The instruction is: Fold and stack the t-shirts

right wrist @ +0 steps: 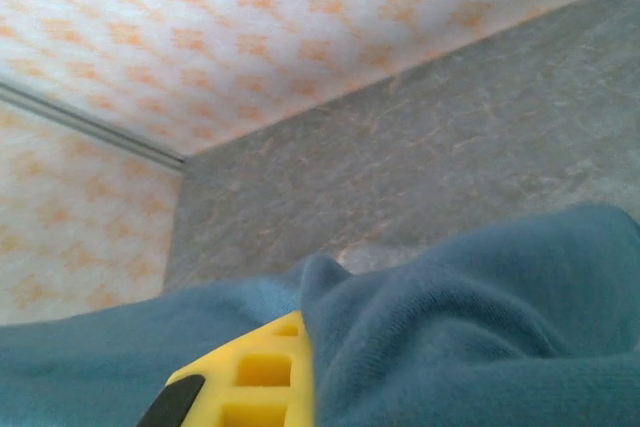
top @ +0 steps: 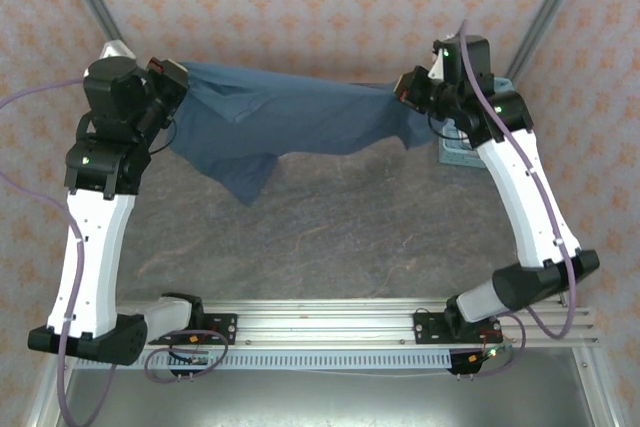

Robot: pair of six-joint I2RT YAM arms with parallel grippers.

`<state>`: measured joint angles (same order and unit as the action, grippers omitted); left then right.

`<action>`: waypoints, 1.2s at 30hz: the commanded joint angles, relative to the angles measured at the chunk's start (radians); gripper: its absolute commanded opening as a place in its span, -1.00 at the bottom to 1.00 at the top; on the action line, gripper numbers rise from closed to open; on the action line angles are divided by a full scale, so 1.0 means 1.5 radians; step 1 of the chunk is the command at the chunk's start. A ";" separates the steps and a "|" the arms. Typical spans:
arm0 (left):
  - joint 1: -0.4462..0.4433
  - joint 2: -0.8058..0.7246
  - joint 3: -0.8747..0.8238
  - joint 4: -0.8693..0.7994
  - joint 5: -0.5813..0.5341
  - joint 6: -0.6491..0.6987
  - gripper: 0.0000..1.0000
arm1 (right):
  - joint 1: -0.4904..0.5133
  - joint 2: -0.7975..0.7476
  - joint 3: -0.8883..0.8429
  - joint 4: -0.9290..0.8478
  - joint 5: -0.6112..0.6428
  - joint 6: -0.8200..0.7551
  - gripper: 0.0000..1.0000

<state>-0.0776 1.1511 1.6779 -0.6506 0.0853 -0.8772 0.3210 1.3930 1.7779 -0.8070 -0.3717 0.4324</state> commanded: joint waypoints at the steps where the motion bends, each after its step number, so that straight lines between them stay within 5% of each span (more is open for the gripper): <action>1: 0.009 -0.070 -0.011 0.079 -0.059 0.027 -1.00 | -0.003 -0.123 -0.059 0.121 -0.019 -0.016 -1.00; 9: 0.009 -0.182 0.004 0.119 -0.075 0.057 -1.00 | -0.002 -0.287 -0.128 0.180 -0.072 0.007 -1.00; 15: 0.009 -0.178 0.012 0.158 -0.083 0.035 -1.00 | -0.003 -0.293 -0.108 0.179 -0.054 0.014 -1.00; 20: 0.009 -0.027 0.062 0.088 -0.095 0.004 -1.00 | -0.004 -0.139 -0.047 0.142 0.004 -0.001 -1.00; 24: 0.009 0.177 0.115 0.044 -0.101 0.001 -1.00 | -0.035 0.076 0.024 0.142 0.002 -0.004 -0.95; 27: 0.015 0.366 0.208 0.019 -0.077 0.026 -0.97 | -0.069 0.300 0.177 0.061 -0.019 0.016 -0.18; 30: 0.021 0.569 0.397 -0.106 -0.023 0.050 -0.12 | -0.085 0.514 0.412 -0.098 -0.015 0.011 0.10; 33: 0.009 0.623 0.439 -0.163 -0.019 0.078 0.11 | -0.081 0.596 0.499 -0.170 -0.012 0.003 0.20; 36: 0.005 0.546 0.289 -0.137 -0.009 0.084 0.14 | -0.072 0.533 0.361 -0.139 -0.004 0.002 0.25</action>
<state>-0.0593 2.1838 2.1685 -0.7681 0.0559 -0.7921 0.1902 2.3600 2.3653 -0.9173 -0.3962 0.4450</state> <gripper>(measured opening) 0.570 0.617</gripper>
